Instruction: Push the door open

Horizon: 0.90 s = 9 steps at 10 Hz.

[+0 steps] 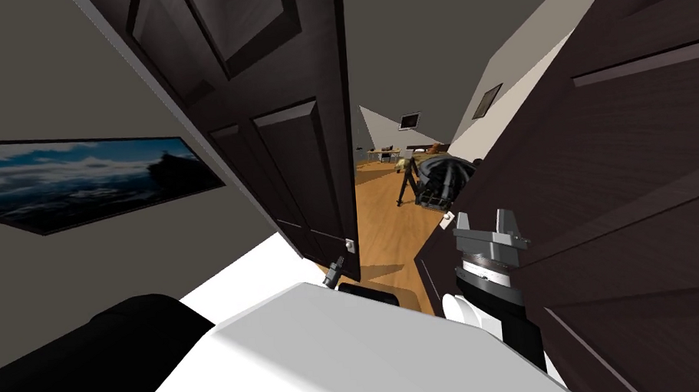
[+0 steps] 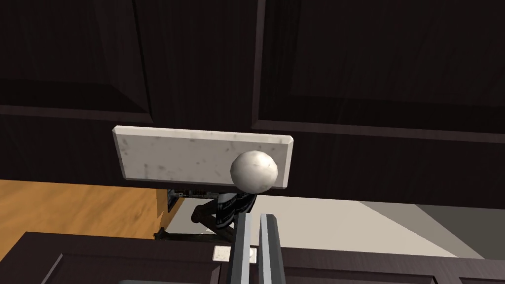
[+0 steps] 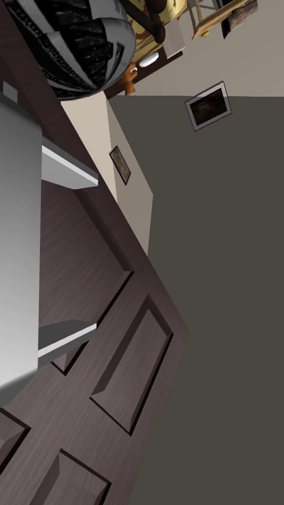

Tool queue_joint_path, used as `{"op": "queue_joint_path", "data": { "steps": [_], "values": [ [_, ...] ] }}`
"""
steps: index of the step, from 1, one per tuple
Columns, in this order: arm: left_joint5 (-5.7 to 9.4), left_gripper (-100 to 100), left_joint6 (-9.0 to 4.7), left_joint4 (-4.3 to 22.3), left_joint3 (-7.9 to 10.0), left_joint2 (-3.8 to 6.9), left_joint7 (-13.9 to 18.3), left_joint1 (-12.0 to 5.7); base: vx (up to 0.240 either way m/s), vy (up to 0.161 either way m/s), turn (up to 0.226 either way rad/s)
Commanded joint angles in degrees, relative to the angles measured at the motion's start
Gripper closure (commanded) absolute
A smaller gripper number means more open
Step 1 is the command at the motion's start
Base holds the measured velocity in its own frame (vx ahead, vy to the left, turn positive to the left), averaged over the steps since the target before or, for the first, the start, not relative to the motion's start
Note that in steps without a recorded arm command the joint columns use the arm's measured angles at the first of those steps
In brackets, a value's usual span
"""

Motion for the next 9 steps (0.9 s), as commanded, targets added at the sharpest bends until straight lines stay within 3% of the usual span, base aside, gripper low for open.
{"op": "queue_joint_path", "data": {
  "steps": [1,2,4,9],
  "values": [
    [1.47,-100,0.58,-0.34,0.56,-0.04,-0.88,1.09,-0.184,-0.096,0.152],
    [2.30,-100,0.90,-0.41,0.92,-0.23,-1.26,1.56,-0.207,-0.091,0.116],
    [1.73,-100,0.39,-0.25,0.97,-0.06,-0.97,0.87,-0.012,-0.037,0.002],
    [1.28,-100,-0.64,0.12,1.56,-0.89,-1.03,-0.42,0.189,-0.038,-0.011]
  ]
}}
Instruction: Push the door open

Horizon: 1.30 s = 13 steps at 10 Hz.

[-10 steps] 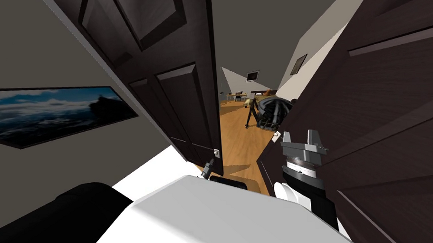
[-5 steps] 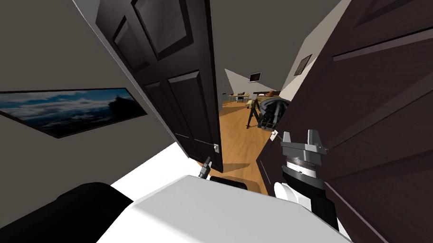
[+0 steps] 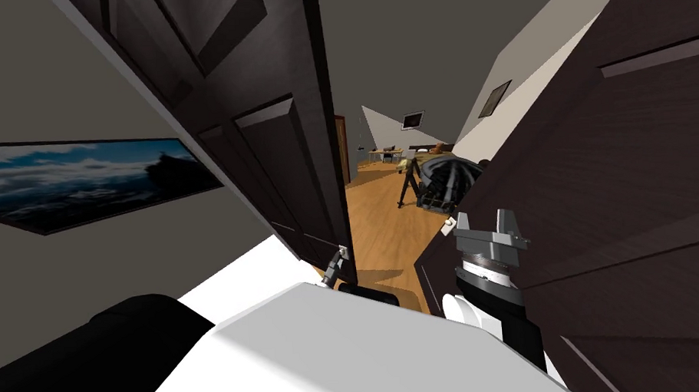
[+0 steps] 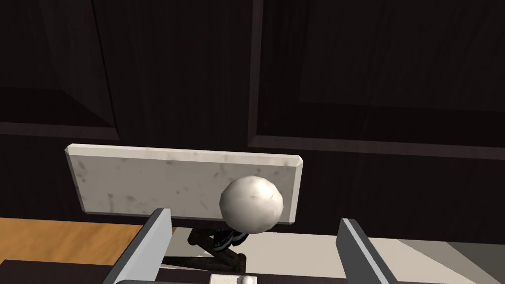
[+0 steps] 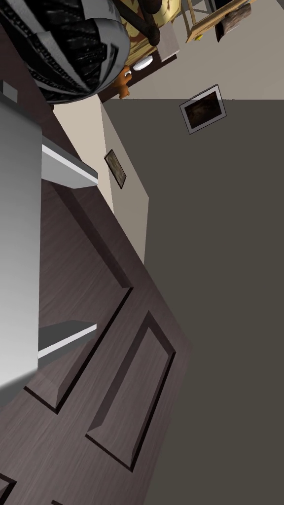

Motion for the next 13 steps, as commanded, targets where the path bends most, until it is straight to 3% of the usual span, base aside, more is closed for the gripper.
{"op": "queue_joint_path", "data": {
  "steps": [1,2,3,8,9,11,13],
  "values": [
    [-0.19,-100,-0.44,0.06,0.21,-0.55,-0.02,-0.41,0.169,-0.035,-0.011],
    [-0.11,-100,-0.25,0.05,0.14,-0.31,0.00,-0.28,0.085,-0.012,-0.002],
    [-0.11,100,-0.25,0.05,0.14,-0.31,0.00,-0.28,-0.010,0.000,0.005],
    [-0.11,100,-0.25,0.05,0.14,-0.31,0.00,-0.28,-0.019,0.003,-0.001],
    [1.73,-100,0.52,-0.24,0.67,0.36,-0.69,0.92,-0.129,-0.076,0.158],
    [3.02,-100,1.06,-0.44,1.05,-0.09,-1.16,1.75,-0.210,-0.072,0.088],
    [2.54,-100,0.56,-0.03,1.23,0.34,-1.03,0.80,0.003,-0.028,-0.005]
  ]
}}
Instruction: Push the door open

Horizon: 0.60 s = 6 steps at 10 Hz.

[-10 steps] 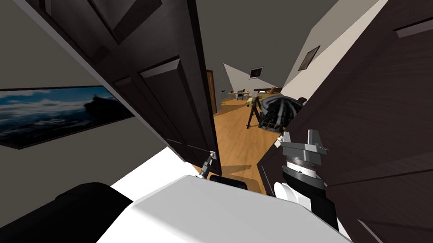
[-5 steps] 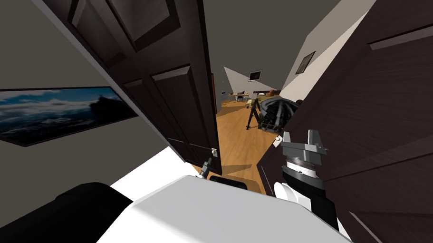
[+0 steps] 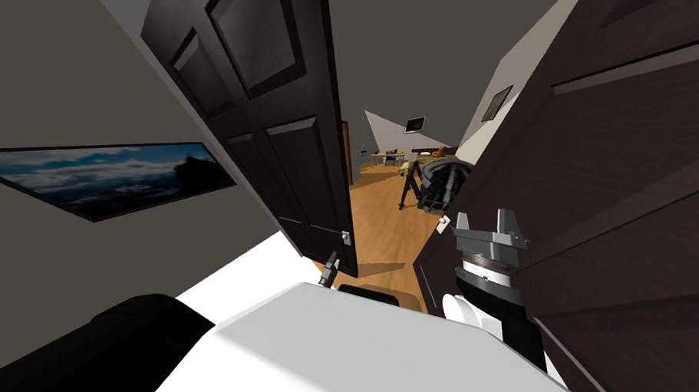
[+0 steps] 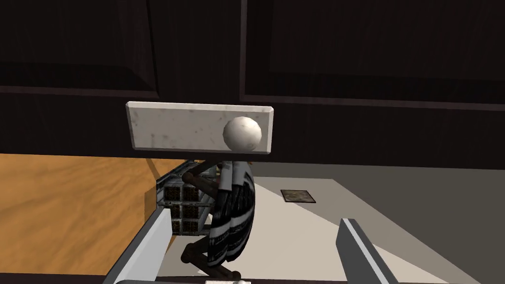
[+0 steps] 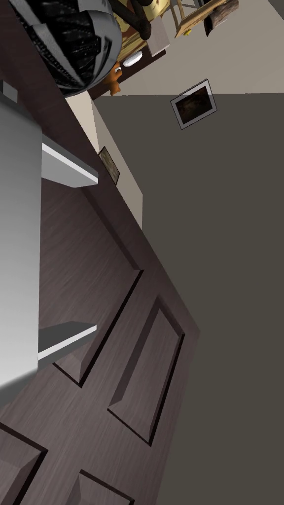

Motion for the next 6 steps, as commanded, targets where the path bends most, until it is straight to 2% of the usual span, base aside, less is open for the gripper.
{"op": "queue_joint_path", "data": {
  "steps": [1,4,6],
  "values": [
    [-0.07,-100,-0.29,0.01,0.17,0.14,-0.04,-0.32,0.167,-0.025,-0.014],
    [-0.24,-100,-0.86,0.31,0.58,-0.28,-0.13,-1.16,0.208,-0.035,-0.013],
    [-0.37,-100,-1.29,0.52,0.88,-1.18,-0.21,-1.80,0.225,-0.014,-0.020]
  ]
}}
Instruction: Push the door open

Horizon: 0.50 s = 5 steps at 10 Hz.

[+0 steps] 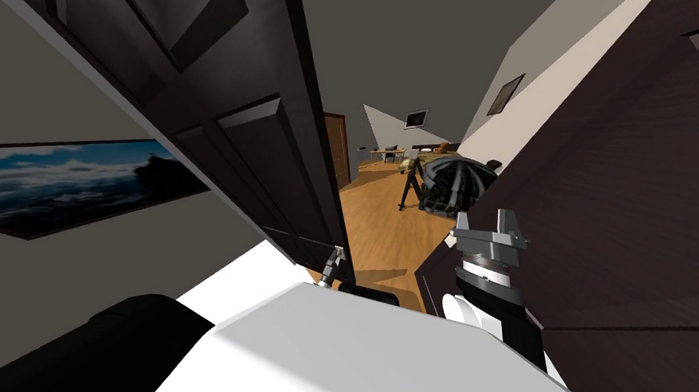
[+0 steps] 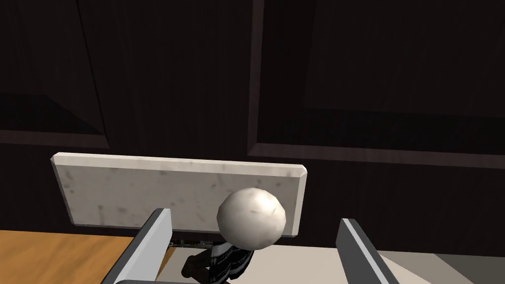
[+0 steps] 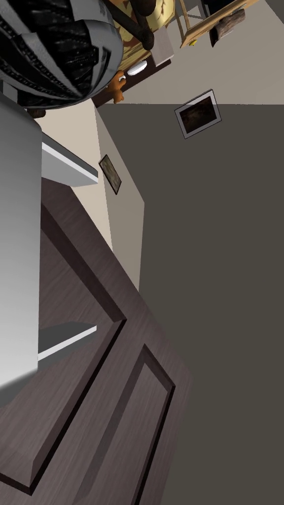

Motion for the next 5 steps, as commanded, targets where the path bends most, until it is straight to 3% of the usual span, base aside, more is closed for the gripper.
{"op": "queue_joint_path", "data": {
  "steps": [1,2,5],
  "values": [
    [0.00,-100,0.00,0.00,0.00,0.00,0.00,0.00,0.091,-0.004,0.000],
    [0.00,100,0.00,0.00,0.00,0.00,0.00,0.00,-0.010,0.000,0.003],
    [0.00,100,0.00,0.00,0.00,0.00,0.00,0.00,-0.031,0.002,-0.001]
  ]
}}
